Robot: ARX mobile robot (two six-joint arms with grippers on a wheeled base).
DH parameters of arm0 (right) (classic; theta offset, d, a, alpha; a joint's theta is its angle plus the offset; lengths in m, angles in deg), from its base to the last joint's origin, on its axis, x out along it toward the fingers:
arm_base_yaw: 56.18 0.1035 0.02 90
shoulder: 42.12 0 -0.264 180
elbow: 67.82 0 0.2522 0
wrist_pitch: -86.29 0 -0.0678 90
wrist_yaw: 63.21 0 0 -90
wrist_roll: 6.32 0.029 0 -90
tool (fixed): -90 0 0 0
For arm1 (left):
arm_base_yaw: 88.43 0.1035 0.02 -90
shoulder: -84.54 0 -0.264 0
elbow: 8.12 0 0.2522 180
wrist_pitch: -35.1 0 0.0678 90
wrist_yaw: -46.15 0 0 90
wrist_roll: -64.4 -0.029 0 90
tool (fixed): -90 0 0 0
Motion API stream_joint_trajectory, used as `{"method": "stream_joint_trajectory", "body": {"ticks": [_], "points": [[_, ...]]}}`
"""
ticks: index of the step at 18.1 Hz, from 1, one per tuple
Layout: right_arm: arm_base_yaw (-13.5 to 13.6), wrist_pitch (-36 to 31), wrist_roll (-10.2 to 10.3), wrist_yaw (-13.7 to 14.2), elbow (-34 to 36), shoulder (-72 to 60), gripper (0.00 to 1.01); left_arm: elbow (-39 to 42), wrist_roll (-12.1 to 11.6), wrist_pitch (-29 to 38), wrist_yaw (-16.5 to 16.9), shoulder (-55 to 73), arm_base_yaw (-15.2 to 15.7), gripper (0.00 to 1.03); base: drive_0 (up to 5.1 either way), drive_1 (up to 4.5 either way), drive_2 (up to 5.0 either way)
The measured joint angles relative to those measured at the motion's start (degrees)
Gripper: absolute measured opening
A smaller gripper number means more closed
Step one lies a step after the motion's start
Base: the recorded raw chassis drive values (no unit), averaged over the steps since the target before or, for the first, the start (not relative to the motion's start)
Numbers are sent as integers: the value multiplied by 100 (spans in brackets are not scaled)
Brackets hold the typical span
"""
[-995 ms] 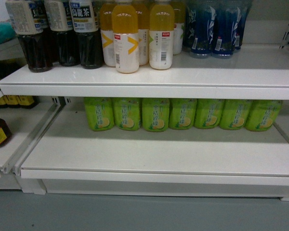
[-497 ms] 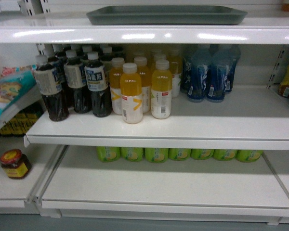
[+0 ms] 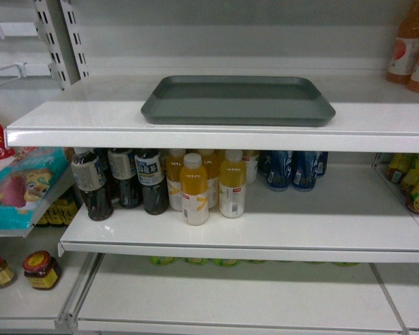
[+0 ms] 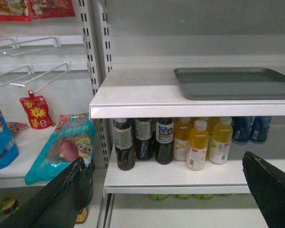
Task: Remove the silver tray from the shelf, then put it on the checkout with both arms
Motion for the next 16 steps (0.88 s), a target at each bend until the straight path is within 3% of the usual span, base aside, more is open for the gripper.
{"method": "stream_joint_trajectory", "body": {"ticks": [11,16], "points": [[0,15,0,0,0,0,98,0,0,-11,0,0,0,98,0,0,0],[0,4,0,-2,0,0,98,0,0,-13,-4,0,0,98,9,434,-417]]}}
